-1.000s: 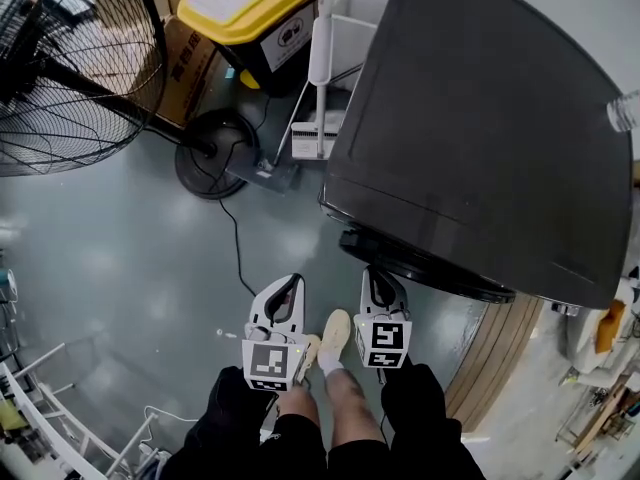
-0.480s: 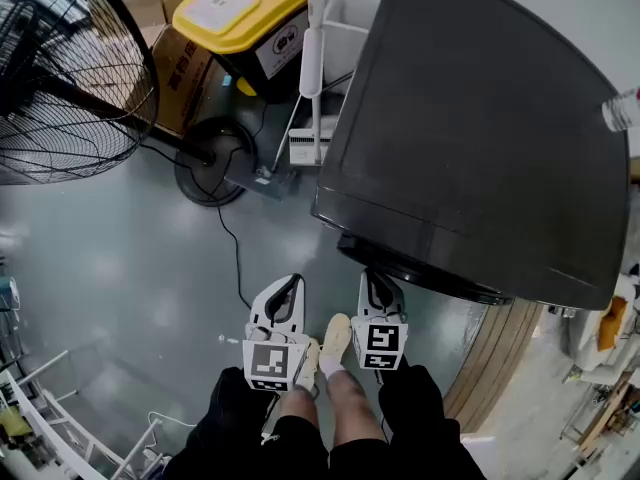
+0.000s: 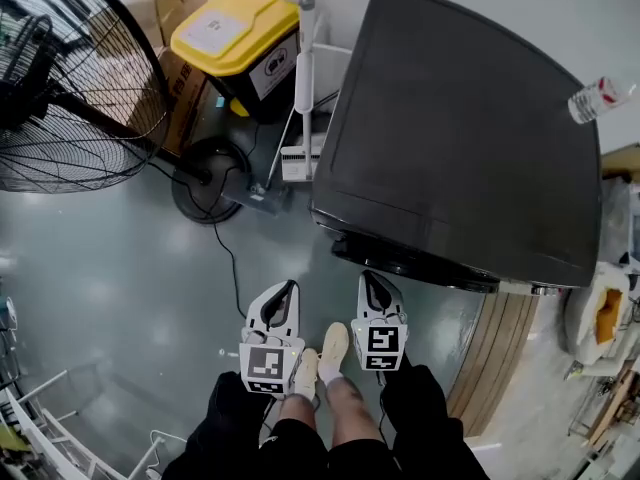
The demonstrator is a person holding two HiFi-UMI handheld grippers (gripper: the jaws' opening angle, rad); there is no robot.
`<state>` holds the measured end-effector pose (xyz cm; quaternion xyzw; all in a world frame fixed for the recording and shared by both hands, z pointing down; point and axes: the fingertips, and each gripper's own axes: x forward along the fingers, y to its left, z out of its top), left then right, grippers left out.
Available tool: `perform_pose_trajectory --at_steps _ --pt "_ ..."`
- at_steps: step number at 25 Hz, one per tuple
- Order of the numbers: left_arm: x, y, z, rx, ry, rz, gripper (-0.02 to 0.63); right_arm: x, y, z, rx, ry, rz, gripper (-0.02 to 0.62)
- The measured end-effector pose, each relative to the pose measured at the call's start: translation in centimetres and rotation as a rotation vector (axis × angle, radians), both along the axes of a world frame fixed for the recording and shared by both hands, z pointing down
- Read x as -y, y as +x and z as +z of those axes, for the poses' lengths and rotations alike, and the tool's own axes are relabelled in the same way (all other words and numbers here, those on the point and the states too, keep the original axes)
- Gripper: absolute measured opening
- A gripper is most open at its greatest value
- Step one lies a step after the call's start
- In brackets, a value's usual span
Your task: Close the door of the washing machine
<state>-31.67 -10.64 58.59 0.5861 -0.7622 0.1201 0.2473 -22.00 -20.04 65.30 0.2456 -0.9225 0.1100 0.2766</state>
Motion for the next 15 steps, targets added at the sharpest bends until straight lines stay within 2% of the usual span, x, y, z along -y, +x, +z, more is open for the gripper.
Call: perform_pose_trajectory --at_steps 9,15 --pt "-0.4 1.9 -11.2 0.084 0.125 0.083 0.025 -1.1 2.3 -11.9 0.086 0.118 0.055 0.017" --pt "-1.3 4.6 -20.2 0.138 0.210 0.128 0.025 -2.2 5.6 -20.8 0.142 0.201 0.108 0.017"
